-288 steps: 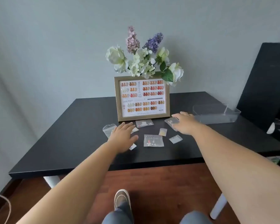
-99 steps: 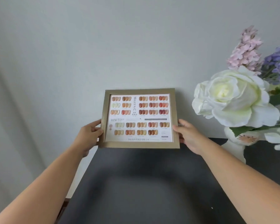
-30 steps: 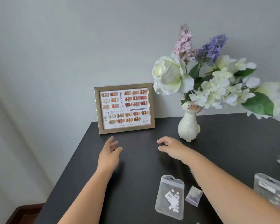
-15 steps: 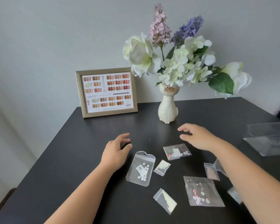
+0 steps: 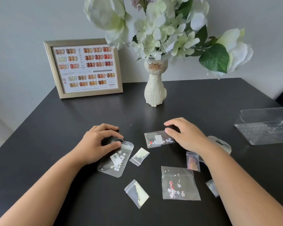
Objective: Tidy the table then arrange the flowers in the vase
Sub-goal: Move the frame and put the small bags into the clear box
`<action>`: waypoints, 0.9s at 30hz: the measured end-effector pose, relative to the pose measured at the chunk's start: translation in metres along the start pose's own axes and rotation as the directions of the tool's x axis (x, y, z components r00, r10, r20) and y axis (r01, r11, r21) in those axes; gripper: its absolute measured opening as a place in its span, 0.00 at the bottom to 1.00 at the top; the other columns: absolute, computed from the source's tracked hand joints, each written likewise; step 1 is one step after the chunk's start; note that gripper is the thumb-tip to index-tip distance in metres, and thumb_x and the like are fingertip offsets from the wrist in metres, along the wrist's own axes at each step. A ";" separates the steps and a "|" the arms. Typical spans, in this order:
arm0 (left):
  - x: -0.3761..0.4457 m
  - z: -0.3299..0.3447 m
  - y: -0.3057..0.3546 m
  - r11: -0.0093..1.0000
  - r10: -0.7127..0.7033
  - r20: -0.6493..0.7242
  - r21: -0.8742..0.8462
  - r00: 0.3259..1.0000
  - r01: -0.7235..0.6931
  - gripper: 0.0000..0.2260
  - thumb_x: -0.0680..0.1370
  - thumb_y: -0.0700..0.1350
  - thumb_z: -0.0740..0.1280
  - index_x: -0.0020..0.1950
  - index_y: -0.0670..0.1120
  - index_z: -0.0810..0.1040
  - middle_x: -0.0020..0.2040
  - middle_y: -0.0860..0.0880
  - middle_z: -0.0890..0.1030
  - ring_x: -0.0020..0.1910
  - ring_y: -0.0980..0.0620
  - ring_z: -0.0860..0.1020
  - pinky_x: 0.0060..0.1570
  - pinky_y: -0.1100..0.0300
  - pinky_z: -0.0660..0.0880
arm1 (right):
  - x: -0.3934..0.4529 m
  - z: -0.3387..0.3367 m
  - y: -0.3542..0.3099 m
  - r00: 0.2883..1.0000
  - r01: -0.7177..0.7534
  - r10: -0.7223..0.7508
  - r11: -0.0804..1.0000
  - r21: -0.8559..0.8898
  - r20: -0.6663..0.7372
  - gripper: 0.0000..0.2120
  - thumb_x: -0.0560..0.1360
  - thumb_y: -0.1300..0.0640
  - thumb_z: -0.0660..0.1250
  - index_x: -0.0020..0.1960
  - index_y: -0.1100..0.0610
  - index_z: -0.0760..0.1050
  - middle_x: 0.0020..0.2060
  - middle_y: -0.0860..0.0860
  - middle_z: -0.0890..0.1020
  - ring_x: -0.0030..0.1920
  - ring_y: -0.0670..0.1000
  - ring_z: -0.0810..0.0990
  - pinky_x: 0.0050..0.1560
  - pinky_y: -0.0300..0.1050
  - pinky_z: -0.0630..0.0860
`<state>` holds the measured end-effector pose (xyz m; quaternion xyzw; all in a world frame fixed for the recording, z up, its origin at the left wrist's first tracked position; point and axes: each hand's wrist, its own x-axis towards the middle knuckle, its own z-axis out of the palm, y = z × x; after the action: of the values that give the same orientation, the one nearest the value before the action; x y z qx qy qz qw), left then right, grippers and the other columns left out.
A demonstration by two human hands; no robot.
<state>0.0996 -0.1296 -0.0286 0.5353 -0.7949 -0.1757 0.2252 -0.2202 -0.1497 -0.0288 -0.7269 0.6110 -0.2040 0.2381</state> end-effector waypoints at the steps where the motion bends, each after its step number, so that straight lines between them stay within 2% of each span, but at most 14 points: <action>1: 0.000 0.000 0.000 1.000 0.007 -0.016 -0.016 1.000 -0.007 0.05 0.74 0.54 0.72 0.50 0.63 0.83 0.60 0.62 0.76 0.61 0.57 0.72 0.65 0.56 0.64 | 0.000 -0.002 -0.001 1.000 -0.008 0.008 1.000 0.000 0.022 0.15 0.79 0.45 0.59 0.64 0.43 0.73 0.66 0.43 0.72 0.58 0.45 0.72 0.54 0.42 0.66; 4: -0.001 0.000 -0.002 0.995 0.005 -0.043 -0.104 0.999 -0.010 0.06 0.75 0.47 0.72 0.45 0.60 0.83 0.54 0.61 0.80 0.58 0.61 0.75 0.61 0.60 0.68 | -0.003 -0.018 -0.001 0.994 -0.053 0.050 0.998 0.023 0.097 0.18 0.77 0.42 0.59 0.66 0.40 0.70 0.67 0.44 0.72 0.64 0.47 0.71 0.57 0.44 0.67; 6: -0.002 0.000 -0.004 0.970 -0.041 -0.065 -0.241 0.997 0.024 0.05 0.76 0.45 0.72 0.45 0.57 0.83 0.50 0.58 0.83 0.53 0.61 0.80 0.56 0.63 0.74 | -0.009 -0.037 0.003 0.991 -0.098 0.090 0.992 0.080 0.096 0.18 0.75 0.39 0.60 0.65 0.36 0.70 0.67 0.43 0.73 0.64 0.45 0.71 0.59 0.47 0.70; 9: -0.001 -0.001 -0.006 0.875 -0.143 -0.112 -0.479 0.983 0.073 0.02 0.75 0.48 0.70 0.45 0.54 0.82 0.44 0.55 0.85 0.44 0.58 0.82 0.48 0.69 0.76 | -0.024 -0.068 0.018 0.983 -0.165 0.161 0.985 0.050 0.087 0.19 0.72 0.35 0.62 0.63 0.30 0.67 0.65 0.41 0.73 0.62 0.44 0.71 0.59 0.49 0.69; 13: 0.002 -0.001 -0.010 0.730 -0.213 -0.194 -0.683 0.958 0.024 0.03 0.73 0.46 0.69 0.44 0.50 0.82 0.42 0.53 0.83 0.41 0.52 0.80 0.47 0.62 0.78 | -0.056 -0.093 0.043 0.942 -0.282 0.285 0.958 -0.041 0.179 0.28 0.65 0.32 0.68 0.63 0.28 0.64 0.64 0.41 0.72 0.63 0.46 0.72 0.62 0.51 0.69; 16: 0.004 0.000 -0.012 0.706 -0.244 -0.228 -0.708 0.943 0.012 0.04 0.75 0.43 0.69 0.44 0.51 0.83 0.40 0.55 0.83 0.39 0.54 0.79 0.42 0.65 0.79 | -0.077 -0.090 0.052 0.939 -0.243 0.262 0.964 -0.108 0.223 0.35 0.62 0.34 0.72 0.66 0.31 0.63 0.64 0.40 0.70 0.64 0.45 0.69 0.61 0.47 0.67; 20: 0.005 0.000 -0.009 0.702 -0.304 -0.277 -0.712 0.912 0.018 0.08 0.77 0.39 0.69 0.46 0.53 0.82 0.37 0.57 0.81 0.36 0.57 0.78 0.39 0.65 0.79 | -0.091 -0.080 0.057 0.973 -0.160 0.183 0.973 -0.167 0.137 0.36 0.61 0.37 0.75 0.64 0.31 0.63 0.61 0.36 0.69 0.62 0.44 0.68 0.55 0.46 0.67; 24: 0.007 0.003 0.008 0.634 -0.399 -0.306 -0.773 0.865 0.019 0.08 0.78 0.39 0.68 0.47 0.52 0.82 0.36 0.56 0.81 0.34 0.59 0.79 0.34 0.65 0.78 | -0.093 -0.072 0.064 0.984 -0.171 0.172 0.985 -0.019 0.054 0.35 0.58 0.43 0.80 0.60 0.30 0.67 0.55 0.37 0.72 0.53 0.41 0.75 0.51 0.46 0.71; 27: 0.009 0.010 0.027 0.590 -0.412 -0.298 -0.808 0.861 0.003 0.07 0.78 0.40 0.69 0.49 0.52 0.81 0.36 0.54 0.81 0.33 0.58 0.78 0.36 0.64 0.77 | -0.092 -0.065 0.071 0.985 -0.166 0.169 0.980 0.110 -0.022 0.35 0.57 0.47 0.82 0.58 0.31 0.70 0.50 0.41 0.77 0.45 0.42 0.79 0.47 0.42 0.72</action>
<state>0.0709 -0.1277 -0.0216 0.4991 -0.4897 -0.4000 0.5925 -0.3299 -0.0754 -0.0190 -0.6557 0.6617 -0.2274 0.2837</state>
